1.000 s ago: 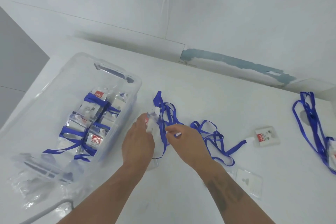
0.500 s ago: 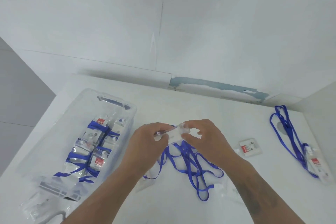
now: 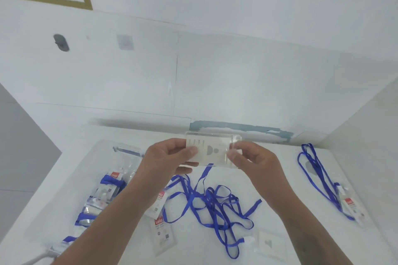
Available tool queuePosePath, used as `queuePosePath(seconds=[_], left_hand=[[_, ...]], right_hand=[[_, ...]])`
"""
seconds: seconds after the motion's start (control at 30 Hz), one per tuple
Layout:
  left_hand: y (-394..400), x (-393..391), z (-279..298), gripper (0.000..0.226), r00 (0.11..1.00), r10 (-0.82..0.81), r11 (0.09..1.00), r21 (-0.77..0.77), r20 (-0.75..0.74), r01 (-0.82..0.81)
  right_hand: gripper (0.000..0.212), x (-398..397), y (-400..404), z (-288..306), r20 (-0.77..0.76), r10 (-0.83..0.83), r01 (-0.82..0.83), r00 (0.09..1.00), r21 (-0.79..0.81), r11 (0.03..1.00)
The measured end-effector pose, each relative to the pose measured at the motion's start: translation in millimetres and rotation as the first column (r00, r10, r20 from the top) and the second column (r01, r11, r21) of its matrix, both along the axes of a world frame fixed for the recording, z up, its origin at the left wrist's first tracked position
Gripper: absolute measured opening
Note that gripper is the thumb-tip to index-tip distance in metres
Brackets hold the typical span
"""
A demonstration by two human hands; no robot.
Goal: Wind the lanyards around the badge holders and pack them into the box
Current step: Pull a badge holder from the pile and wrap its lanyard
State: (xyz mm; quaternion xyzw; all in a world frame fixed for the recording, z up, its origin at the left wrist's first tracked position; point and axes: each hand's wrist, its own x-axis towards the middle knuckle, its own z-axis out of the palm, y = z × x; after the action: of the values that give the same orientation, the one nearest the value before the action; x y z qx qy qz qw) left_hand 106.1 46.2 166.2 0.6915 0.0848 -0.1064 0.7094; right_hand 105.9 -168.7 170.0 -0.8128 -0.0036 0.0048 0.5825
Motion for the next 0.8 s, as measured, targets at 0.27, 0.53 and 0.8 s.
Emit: queuePosePath(seconds=[0.27,0.53,0.8], left_hand=[[-2,0,22,0.012,0.998,0.01,1.0,-0.005,0.067,-0.009],[-5,3,24,0.014,0.997,0.079,0.983,-0.166,0.02,-0.074],[-30,7,5,0.003,0.981,0.192,0.978,-0.078,0.004,-0.191]], right_hand=[[0.011,-6,-6,17,0.021,0.015,-0.015,1.0,0.001,1.0],[0.033,-13,-2,-2,-0.036,0.026,-0.019,0.999,0.191,0.981],[0.026,-26,44,-29,-0.145,0.12,-0.154,0.982,-0.249,0.956]])
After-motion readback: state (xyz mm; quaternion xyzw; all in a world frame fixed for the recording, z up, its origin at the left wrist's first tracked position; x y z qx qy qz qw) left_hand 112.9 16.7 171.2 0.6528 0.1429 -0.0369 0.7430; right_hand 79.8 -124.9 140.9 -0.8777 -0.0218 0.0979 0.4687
